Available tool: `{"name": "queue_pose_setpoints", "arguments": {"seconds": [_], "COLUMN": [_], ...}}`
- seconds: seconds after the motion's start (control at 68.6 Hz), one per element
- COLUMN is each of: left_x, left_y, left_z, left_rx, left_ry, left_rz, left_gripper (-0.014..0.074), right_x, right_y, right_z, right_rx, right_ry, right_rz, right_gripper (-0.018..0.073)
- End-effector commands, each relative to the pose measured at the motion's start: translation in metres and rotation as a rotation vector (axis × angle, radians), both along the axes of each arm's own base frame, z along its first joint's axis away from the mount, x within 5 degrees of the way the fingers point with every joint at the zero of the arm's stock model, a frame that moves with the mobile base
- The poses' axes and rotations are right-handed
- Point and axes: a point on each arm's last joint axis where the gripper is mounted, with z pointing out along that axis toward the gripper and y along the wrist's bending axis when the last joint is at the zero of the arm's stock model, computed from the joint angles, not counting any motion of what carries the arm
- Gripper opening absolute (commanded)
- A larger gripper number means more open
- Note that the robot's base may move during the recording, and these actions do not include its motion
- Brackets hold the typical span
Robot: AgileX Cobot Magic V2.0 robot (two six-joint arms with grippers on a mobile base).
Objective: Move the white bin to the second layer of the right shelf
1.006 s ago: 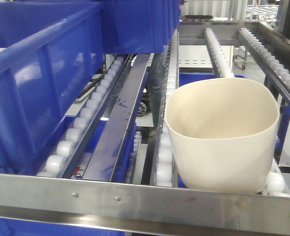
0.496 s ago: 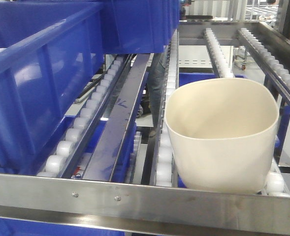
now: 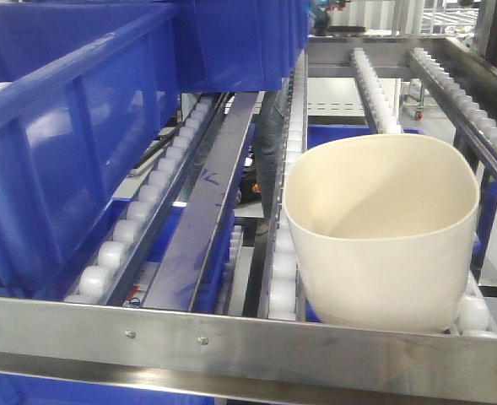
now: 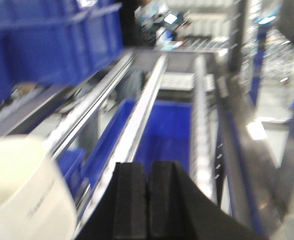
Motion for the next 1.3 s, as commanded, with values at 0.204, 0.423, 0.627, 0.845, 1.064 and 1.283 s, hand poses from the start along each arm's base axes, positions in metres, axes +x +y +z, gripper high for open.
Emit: {"name": "queue_pose_setpoints", "arguments": {"seconds": [0.204, 0.423, 0.627, 0.845, 1.064, 1.283], "left_x": [0.0007, 0.0007, 0.0007, 0.0007, 0.0007, 0.0007], "left_y": [-0.0003, -0.0003, -0.0003, -0.0003, -0.0003, -0.0003], "left_z": [-0.0037, -0.0037, -0.0037, -0.0037, -0.0037, -0.0037], "left_rx": [-0.014, -0.014, -0.014, -0.014, -0.014, -0.014], "left_ry": [-0.063, -0.063, -0.063, -0.063, -0.063, -0.063], "left_rz": [-0.003, -0.003, -0.003, -0.003, -0.003, -0.003], "left_gripper": [0.0085, 0.0085, 0.0085, 0.0085, 0.0085, 0.0085], "right_x": [-0.0044, -0.0045, -0.0045, -0.0045, -0.0045, -0.0045], "right_y": [-0.0001, -0.0003, -0.0003, -0.0003, -0.0003, -0.0003], "right_z": [0.0098, 0.0102, 0.0102, 0.0102, 0.0102, 0.0102], "right_rx": [-0.053, -0.054, -0.054, -0.054, -0.054, -0.054], "right_ry": [-0.082, -0.084, -0.084, -0.084, -0.084, -0.084], "right_rz": [-0.005, -0.007, -0.007, -0.007, -0.007, -0.007], "right_gripper": [0.0020, 0.0020, 0.0020, 0.0020, 0.0020, 0.0020]}}
